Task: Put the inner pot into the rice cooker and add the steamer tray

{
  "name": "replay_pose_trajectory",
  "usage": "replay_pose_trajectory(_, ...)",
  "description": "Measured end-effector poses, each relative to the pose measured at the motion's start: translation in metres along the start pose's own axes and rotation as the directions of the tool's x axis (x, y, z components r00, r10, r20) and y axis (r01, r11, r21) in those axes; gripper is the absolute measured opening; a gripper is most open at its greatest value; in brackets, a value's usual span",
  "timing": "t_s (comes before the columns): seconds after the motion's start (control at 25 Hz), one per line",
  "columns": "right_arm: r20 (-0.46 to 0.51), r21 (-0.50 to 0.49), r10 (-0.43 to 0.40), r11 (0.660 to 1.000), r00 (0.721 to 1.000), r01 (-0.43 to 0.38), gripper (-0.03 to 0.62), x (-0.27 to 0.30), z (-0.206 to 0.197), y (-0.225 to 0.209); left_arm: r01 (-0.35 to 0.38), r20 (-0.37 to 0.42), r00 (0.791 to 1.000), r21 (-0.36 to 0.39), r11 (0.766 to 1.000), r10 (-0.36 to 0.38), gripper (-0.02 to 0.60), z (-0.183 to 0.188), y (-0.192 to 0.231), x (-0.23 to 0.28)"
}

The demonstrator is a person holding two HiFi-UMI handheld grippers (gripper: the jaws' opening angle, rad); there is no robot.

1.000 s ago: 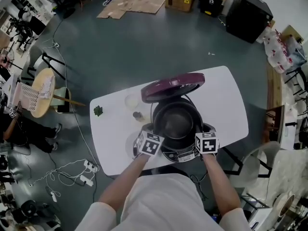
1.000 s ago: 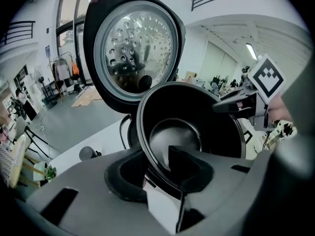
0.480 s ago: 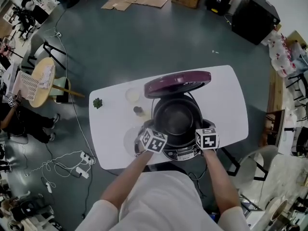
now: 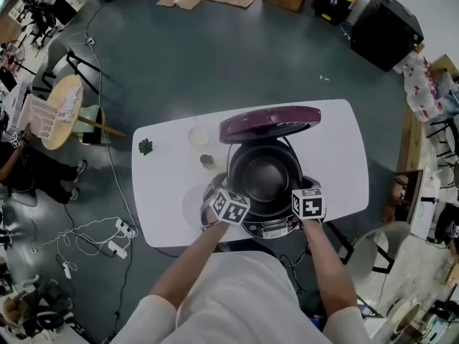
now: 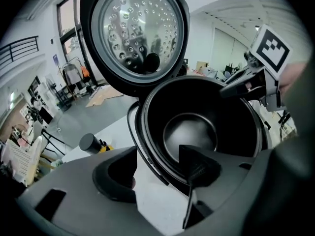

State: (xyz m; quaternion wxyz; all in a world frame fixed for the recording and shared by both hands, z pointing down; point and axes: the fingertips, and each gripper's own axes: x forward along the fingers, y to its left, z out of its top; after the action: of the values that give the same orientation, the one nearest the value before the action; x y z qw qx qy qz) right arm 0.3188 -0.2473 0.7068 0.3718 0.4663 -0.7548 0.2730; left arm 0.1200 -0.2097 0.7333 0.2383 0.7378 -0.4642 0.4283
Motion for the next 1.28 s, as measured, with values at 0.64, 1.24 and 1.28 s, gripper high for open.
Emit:
replay_pose_trajectory(0.64, -0.04, -0.208, -0.183, 0.963, 0.982, 0.171, 0.194, 0.011, -0.022, 0.0, 0.043, -0.005, 0.999, -0.087, 0.995, -0.044, 0.337, -0.01, -0.002, 0.003)
replay_pose_trajectory(1.24, 0.06, -0.153, -0.171, 0.972, 0.984, 0.178, 0.204, -0.026, -0.018, 0.029, 0.127, 0.116, 0.987, -0.122, 0.984, -0.113, 0.325, -0.021, 0.0, -0.046)
replay_pose_trajectory(1.28, 0.064, -0.15, -0.171, 0.972, 0.983, 0.179, 0.204, -0.029, -0.018, 0.034, 0.129, 0.124, 0.986, -0.121, 0.984, -0.114, 0.324, -0.023, 0.001, -0.05)
